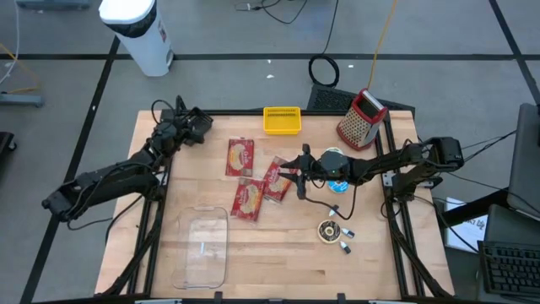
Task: Pick & Place Food Item
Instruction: Put the dark green food coloring bottle into the black bin
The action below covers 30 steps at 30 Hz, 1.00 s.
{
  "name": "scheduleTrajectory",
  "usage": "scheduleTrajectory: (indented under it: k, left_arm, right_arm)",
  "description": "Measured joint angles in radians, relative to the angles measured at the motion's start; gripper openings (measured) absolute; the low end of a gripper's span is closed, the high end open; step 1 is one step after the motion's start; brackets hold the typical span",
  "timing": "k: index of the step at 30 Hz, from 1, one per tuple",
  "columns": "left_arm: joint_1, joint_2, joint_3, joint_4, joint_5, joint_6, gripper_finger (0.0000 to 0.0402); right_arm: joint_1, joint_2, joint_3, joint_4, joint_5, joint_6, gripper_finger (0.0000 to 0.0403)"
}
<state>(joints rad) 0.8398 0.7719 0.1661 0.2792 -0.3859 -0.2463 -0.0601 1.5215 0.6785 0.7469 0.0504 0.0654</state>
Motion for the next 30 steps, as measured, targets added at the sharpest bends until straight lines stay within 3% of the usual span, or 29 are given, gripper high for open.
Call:
scheduleTrajectory:
  k: [6,13,30]
  left_arm:
    - [-0.001,0.0,0.0,-0.052,-0.012,0.003,0.0055]
    - [0.0,0.0,0.0,-0.217,-0.12,-0.03,0.0054]
    - [0.0,0.0,0.0,-0.226,-0.113,-0.084,0.0078]
  right_arm:
    - [0.0,0.0,0.0,-0.003,0.0,0.001,0.0114]
    - [0.0,0.0,0.0,-0.003,0.0,0.002,0.0114]
    - [0.0,0.0,0.0,-0.003,0.0,0.002,0.0114]
